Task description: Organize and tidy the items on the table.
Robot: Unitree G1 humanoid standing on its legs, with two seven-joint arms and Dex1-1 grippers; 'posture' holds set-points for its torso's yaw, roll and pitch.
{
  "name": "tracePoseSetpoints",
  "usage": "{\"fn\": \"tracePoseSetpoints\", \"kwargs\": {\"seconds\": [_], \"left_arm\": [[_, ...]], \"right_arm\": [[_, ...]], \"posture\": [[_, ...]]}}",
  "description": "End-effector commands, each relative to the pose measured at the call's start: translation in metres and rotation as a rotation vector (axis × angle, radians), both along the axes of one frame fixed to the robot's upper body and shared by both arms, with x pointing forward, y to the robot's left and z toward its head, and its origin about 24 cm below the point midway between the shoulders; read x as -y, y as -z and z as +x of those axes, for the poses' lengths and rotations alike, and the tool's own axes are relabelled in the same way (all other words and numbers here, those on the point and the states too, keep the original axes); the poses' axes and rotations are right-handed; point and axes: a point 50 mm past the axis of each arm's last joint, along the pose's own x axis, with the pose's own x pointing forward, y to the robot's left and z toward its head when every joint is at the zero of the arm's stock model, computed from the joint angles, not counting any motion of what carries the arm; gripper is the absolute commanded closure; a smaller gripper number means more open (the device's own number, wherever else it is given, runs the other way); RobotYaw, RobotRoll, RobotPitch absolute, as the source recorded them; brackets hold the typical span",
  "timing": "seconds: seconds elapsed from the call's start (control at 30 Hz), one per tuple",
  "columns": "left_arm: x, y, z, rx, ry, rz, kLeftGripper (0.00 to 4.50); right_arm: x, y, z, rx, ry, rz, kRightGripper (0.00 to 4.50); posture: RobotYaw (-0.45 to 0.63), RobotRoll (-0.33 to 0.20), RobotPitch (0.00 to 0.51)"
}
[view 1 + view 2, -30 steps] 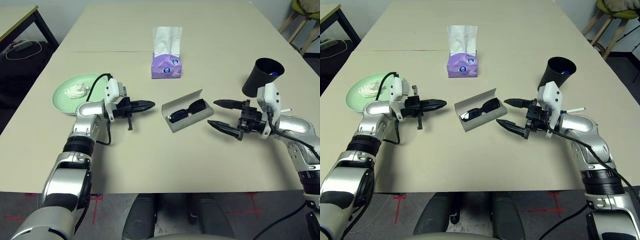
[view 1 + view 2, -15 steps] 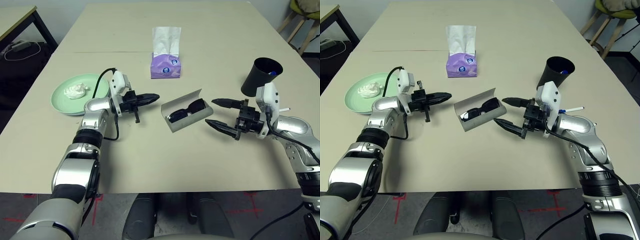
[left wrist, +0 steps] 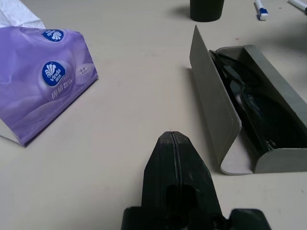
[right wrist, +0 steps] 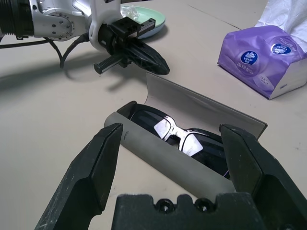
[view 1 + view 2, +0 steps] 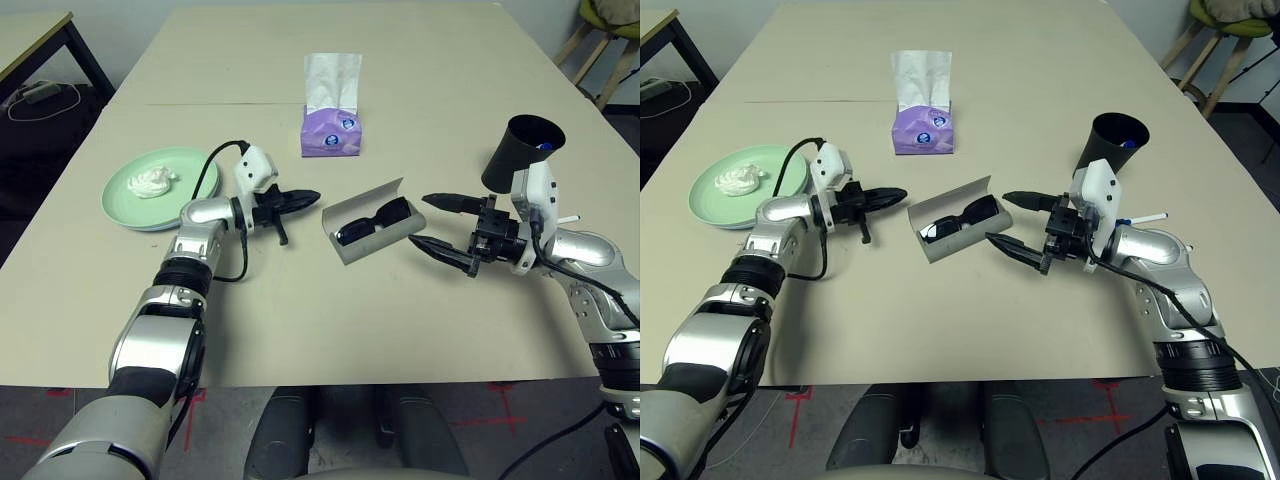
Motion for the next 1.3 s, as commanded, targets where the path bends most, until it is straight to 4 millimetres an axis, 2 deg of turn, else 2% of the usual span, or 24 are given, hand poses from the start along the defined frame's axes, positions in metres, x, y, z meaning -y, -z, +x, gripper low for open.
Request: {"fn": "tracePoseSetpoints", "kwargs": {"seconds": [0.03,0.37,0.63,0.93,1.3], "left_arm": [[0.006,0.008,-0.002,-0.026,0.012,0.023,4.49],[0.018,0.005,-0.014,0.030,0.195,0.035,4.49],[0.026,0.002,-0.020,0.050,0.267,0.039,4.49],[0.033,0.006,-0.028,0.032,0.292,0.014,4.49],[0.035,0.009,-0.033,0.024,0.292,0.007,4.49]], "right_arm": [[-0.003,-0.001,0.000,0.003,-0.012,0.000,0.00],[-0.004,-0.002,0.001,0.006,-0.009,-0.001,0.00],[-0.003,-0.001,0.001,0.006,-0.008,-0.004,0.00],[0.008,0.013,-0.002,-0.070,0.039,0.003,0.00],[0.014,0.023,0.000,-0.011,0.125,0.031,0.00]], "posture": [[0.01,0.000,0.173],[0.01,0.000,0.171],[0.01,0.000,0.171],[0.02,0.000,0.171],[0.02,0.000,0.162]]}}
